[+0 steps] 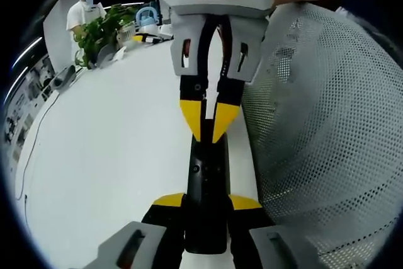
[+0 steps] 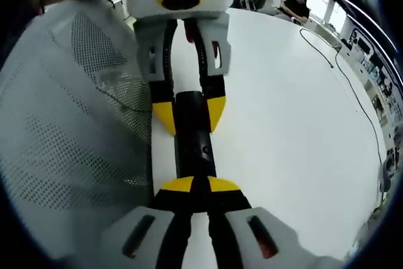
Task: Press the specified remote control buttons in sequence, fully releasing each button before pressing the next.
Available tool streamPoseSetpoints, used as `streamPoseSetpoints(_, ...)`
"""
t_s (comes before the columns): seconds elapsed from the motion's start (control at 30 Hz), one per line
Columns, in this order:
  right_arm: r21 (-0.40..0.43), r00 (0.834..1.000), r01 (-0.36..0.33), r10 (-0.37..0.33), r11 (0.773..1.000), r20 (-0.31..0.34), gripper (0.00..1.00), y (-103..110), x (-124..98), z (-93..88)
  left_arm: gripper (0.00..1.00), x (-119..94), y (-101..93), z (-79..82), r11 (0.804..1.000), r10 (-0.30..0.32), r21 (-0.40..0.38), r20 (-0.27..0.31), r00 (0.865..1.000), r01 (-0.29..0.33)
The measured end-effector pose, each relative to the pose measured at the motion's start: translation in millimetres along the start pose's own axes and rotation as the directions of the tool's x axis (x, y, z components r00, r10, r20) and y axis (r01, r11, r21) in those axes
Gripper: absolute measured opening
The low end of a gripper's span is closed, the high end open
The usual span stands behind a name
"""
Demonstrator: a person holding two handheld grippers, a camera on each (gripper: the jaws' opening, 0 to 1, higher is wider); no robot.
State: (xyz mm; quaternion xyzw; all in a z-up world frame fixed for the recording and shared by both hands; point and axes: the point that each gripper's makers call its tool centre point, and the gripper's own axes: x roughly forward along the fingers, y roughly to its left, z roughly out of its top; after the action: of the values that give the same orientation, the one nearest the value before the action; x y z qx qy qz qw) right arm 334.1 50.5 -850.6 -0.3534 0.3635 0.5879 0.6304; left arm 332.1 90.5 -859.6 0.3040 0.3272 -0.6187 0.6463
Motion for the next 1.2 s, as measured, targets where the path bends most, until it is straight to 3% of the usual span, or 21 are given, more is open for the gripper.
streamPoseSetpoints(0.13, -0.078, 0.998, -0.01, 0.006, 0.997, -0.058, 0.05, 0.6, 1.7, 0.1, 0.26, 0.0, 0.1, -0.1, 1.0, 0.002, -0.005, 0.007, 1.0, -0.002)
streamPoseSetpoints(0.23, -0.053, 0.998, -0.01, 0.006, 0.999, -0.062, 0.05, -0.5, 1.7, -0.2, 0.26, 0.3, 0.3, -0.1, 1.0, 0.001, 0.001, 0.003, 1.0, -0.001)
streamPoseSetpoints(0.33, 0.03, 0.999, -0.004, 0.005, 1.0, -0.043, 0.05, -1.2, 1.3, -1.0, 0.26, 0.2, 0.2, 0.3, 1.0, -0.001, -0.001, 0.003, 1.0, 0.001)
streamPoseSetpoints(0.57, 0.064, 1.0, 0.026, -0.027, 0.998, 0.015, 0.05, -1.6, -0.1, -0.7, 0.26, 0.5, 0.6, -0.1, 1.0, 0.001, -0.004, 0.007, 1.0, -0.001)
streamPoseSetpoints(0.87, 0.076, 1.0, 0.013, -0.015, 0.997, 0.02, 0.07, -2.1, 3.3, 4.8, 0.26, 0.2, 0.6, 0.5, 1.0, 0.001, -0.002, 0.008, 1.0, -0.001)
streamPoseSetpoints(1.2, -0.03, 0.999, 0.017, -0.018, 0.999, -0.029, 0.06, 0.8, 4.9, 5.8, 0.26, 0.5, 0.4, 0.5, 1.0, -0.001, -0.002, 0.009, 1.0, 0.001)
